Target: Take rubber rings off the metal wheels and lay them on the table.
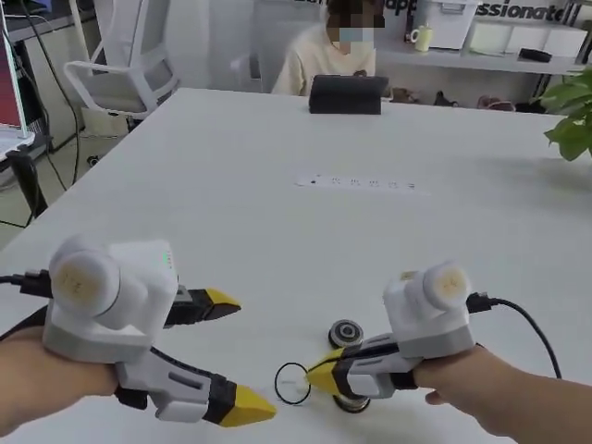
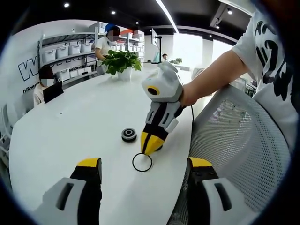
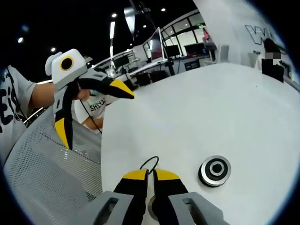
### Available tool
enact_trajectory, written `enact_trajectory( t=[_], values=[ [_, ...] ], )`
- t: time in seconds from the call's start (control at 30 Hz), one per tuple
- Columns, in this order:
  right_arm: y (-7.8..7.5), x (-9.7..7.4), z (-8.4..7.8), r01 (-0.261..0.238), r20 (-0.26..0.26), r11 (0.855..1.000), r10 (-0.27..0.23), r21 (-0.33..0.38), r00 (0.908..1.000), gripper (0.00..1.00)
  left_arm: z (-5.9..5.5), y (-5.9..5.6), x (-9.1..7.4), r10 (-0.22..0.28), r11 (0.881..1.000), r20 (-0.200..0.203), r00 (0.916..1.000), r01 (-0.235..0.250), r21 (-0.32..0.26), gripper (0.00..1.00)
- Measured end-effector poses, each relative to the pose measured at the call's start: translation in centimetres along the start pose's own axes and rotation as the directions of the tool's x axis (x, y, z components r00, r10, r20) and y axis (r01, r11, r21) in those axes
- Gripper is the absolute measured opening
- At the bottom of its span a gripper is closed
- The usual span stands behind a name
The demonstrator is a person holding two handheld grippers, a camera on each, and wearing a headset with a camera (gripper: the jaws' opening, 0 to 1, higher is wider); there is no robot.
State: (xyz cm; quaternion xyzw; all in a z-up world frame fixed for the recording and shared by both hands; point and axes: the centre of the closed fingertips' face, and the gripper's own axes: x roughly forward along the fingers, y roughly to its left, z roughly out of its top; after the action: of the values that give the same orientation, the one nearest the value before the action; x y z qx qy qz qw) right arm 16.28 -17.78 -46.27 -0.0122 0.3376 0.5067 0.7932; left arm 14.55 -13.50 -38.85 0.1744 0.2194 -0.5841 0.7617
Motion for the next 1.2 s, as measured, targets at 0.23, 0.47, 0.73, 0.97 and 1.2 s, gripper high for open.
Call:
enact_trajectory(
  t=[0.23, 0.47, 0.73, 0.97, 1.2],
  values=[
    [-0.3, -0.4, 0.1, 0.014, 0.006, 1.000, -0.014, -0.006, 0.9999, 0.10, 0.2, -0.1, 0.2, -0.007, 1.000, -0.004, 1.0000, 0.007, 0.003, 0.72],
    [-0.2, -1.4, 1.1, 0.008, 0.057, 1.000, -0.008, 0.011, 0.9983, 0.14, 0.5, -0.1, 0.5, -0.018, 1.000, -0.004, 0.9998, 0.018, 0.011, 0.72],
    [-0.1, -2.9, 2.2, 0.004, 0.119, 0.999, -0.008, 0.031, 0.9928, 0.15, 0.8, -0.2, 1.1, -0.033, 0.999, -0.002, 0.9995, 0.033, 0.005, 0.71],
    [-0.7, -4.2, 2.2, 0.022, 0.143, 0.999, -0.028, 0.043, 0.9893, 0.17, 0.9, -0.5, 1.8, -0.050, 0.999, -0.010, 0.9987, 0.050, 0.012, 0.71],
    [-0.9, -5.3, 1.8, 0.033, 0.152, 0.998, -0.040, 0.048, 0.9875, 0.18, 1.2, -0.4, 2.2, -0.056, 0.998, -0.007, 0.9984, 0.057, 0.014, 0.71]
  ],
)
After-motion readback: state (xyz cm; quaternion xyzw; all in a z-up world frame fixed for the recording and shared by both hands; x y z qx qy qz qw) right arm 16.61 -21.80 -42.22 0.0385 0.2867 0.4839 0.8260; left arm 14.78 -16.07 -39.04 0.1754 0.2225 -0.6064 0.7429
